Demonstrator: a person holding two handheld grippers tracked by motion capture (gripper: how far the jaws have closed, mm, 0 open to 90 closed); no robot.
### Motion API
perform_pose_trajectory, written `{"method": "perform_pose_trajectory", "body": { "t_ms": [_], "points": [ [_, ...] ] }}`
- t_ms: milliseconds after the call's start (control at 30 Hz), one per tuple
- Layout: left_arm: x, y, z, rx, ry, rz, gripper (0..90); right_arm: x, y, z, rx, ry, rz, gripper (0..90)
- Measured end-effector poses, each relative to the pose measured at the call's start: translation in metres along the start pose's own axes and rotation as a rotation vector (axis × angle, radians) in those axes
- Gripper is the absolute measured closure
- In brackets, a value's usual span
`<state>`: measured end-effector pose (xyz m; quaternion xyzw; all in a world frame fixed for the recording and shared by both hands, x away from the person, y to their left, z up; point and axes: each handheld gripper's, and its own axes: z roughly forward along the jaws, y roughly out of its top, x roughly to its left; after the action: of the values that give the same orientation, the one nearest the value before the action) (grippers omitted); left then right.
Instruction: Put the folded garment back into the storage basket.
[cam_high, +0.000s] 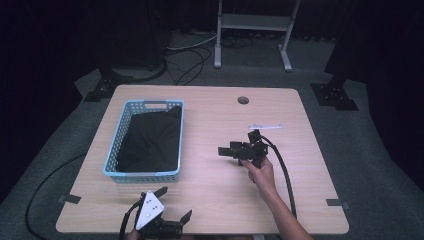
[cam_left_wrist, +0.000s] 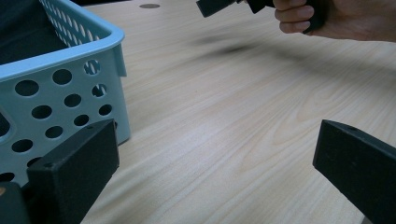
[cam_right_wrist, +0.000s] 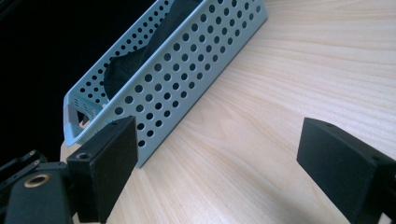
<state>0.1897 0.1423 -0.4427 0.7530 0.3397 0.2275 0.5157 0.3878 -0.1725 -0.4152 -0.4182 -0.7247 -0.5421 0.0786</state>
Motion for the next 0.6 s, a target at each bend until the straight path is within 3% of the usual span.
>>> {"method": "perform_pose_trajectory", "body": {
  "t_ms": [267, 600],
  "points": [
    [-0.001, 0.000, 0.000, 0.003, -0.001, 0.004, 0.0, -0.003, -0.006, -0.009, -0.009, -0.010, 0.004, 12.5],
    [-0.001, 0.000, -0.001, 0.001, 0.001, 0.005, 0.0, 0.002, -0.007, -0.013, 0.012, -0.037, -0.027, 12.5]
  ]
}}
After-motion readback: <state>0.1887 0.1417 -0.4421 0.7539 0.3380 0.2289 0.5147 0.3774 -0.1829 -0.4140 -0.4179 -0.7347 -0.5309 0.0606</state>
